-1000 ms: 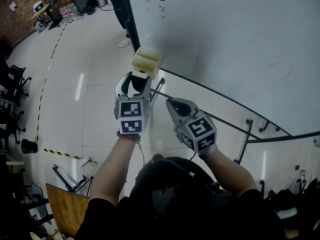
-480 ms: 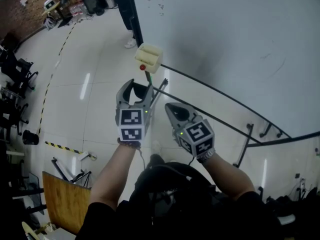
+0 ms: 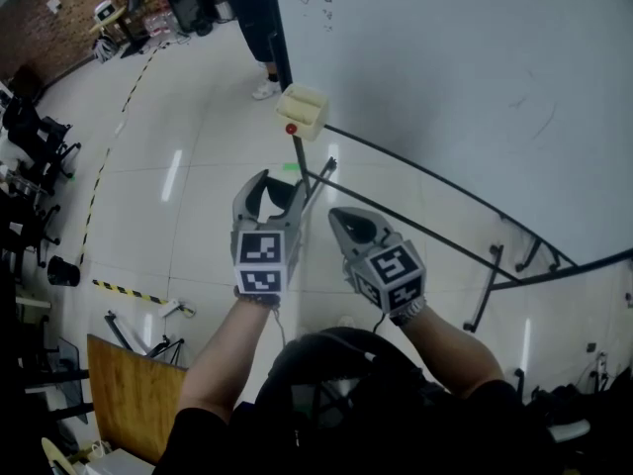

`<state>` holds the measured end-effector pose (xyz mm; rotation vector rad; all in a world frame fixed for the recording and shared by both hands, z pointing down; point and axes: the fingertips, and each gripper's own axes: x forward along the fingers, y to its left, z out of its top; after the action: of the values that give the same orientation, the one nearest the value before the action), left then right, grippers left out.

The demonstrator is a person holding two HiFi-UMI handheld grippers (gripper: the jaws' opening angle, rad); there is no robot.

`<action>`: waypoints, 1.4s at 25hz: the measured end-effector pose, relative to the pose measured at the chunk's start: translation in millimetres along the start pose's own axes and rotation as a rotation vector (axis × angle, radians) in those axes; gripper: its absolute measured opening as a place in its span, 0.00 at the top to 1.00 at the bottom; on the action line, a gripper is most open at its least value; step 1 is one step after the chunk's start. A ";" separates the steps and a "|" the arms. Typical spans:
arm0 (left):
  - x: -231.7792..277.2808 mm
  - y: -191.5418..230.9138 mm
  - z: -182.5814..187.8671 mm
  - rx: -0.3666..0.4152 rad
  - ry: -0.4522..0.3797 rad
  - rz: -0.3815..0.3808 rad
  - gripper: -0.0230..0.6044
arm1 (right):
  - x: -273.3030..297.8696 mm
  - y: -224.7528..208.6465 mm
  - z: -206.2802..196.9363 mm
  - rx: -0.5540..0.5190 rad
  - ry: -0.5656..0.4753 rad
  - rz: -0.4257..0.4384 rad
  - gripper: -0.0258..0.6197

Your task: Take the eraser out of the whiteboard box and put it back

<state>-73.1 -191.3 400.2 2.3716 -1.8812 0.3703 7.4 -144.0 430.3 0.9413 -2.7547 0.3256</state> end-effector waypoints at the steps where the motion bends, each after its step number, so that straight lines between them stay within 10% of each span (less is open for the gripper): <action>1: -4.1 1.5 0.2 0.001 -0.005 -0.005 0.58 | 0.1 3.6 0.7 0.000 -0.003 -0.007 0.94; 21: -84.4 31.9 -9.8 0.031 -0.030 -0.115 0.58 | -5.7 99.2 1.7 -0.006 -0.024 -0.133 0.94; 35: -85.1 13.6 -3.5 0.014 -0.076 -0.098 0.58 | -27.9 88.9 1.1 -0.026 -0.015 -0.119 0.94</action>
<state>-104.7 -113.2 381.6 2.5096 -1.7887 0.2893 -26.4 -59.7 409.4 1.0993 -2.6949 0.2636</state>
